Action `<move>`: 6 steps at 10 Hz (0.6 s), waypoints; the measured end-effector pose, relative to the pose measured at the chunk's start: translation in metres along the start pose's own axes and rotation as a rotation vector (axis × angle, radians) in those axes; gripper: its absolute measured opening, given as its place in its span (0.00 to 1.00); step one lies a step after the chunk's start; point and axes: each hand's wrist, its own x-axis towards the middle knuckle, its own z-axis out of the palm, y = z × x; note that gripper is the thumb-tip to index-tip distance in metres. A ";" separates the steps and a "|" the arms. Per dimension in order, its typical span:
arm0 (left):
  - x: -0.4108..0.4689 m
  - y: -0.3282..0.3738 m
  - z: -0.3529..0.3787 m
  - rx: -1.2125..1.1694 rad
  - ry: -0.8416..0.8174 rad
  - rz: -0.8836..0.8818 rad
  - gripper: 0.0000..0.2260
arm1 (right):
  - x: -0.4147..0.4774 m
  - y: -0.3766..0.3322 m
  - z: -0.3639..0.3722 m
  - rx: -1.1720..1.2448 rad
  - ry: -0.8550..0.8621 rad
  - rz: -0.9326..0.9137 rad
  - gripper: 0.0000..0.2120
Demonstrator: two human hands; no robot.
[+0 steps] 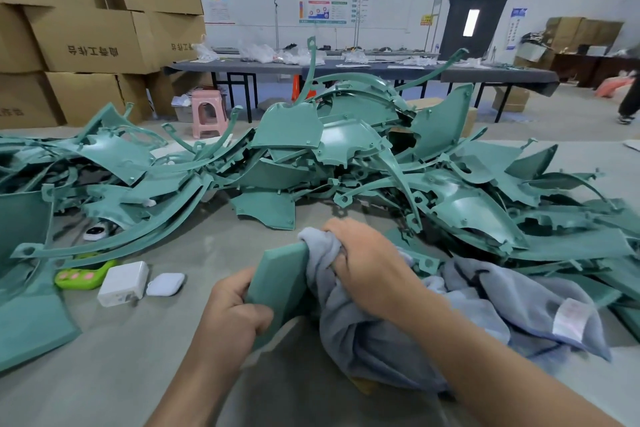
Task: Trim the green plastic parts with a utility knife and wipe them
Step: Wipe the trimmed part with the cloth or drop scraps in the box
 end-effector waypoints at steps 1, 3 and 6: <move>0.002 -0.003 -0.002 0.013 0.005 0.009 0.20 | -0.017 0.018 -0.052 0.213 0.098 -0.244 0.07; -0.001 -0.001 -0.005 -0.230 0.074 -0.110 0.26 | -0.033 0.050 -0.070 0.611 0.651 -0.037 0.07; -0.008 0.006 0.010 -0.668 -0.149 -0.247 0.30 | -0.075 -0.076 -0.025 0.578 0.315 -0.423 0.12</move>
